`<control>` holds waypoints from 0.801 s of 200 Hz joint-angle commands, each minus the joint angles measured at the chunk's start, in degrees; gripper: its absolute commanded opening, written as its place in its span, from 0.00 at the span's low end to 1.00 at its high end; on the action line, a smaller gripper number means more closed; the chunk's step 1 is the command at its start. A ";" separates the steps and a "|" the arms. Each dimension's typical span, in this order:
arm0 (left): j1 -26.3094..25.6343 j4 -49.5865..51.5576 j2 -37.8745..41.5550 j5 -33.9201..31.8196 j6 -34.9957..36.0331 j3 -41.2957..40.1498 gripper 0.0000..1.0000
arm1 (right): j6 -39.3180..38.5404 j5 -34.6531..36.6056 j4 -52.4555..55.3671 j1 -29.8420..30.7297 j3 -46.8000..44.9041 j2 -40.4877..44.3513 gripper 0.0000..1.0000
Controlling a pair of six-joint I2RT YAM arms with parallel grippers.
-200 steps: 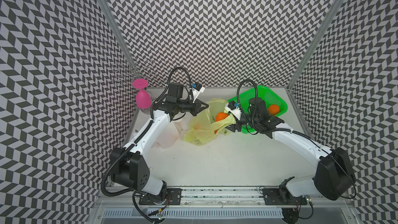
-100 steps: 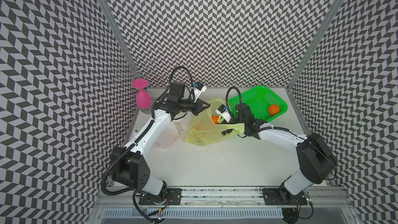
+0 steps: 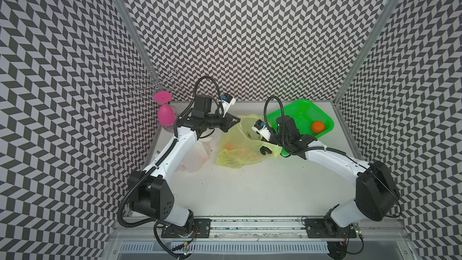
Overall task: Place the oranges into plastic bags & tie knots
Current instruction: Place the orange in the plastic bag.
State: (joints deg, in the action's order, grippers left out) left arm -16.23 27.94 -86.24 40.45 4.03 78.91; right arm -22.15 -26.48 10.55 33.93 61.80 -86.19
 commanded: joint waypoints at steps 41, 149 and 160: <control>0.76 -0.63 0.20 -2.02 0.99 1.33 0.00 | -9.53 -1.39 10.19 -2.13 -2.69 8.84 0.85; 2.93 -0.42 -1.12 -3.51 2.73 4.01 0.00 | -28.42 -16.29 33.04 -13.12 1.92 8.20 0.82; 3.21 -0.60 -1.05 -3.78 2.86 3.88 0.00 | -28.33 -18.69 33.63 -14.79 2.12 9.24 0.82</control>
State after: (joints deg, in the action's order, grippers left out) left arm -14.09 27.99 -87.11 37.54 5.58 80.95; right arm -44.29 -38.70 38.24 21.96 61.36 -77.91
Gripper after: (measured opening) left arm 0.047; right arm 0.820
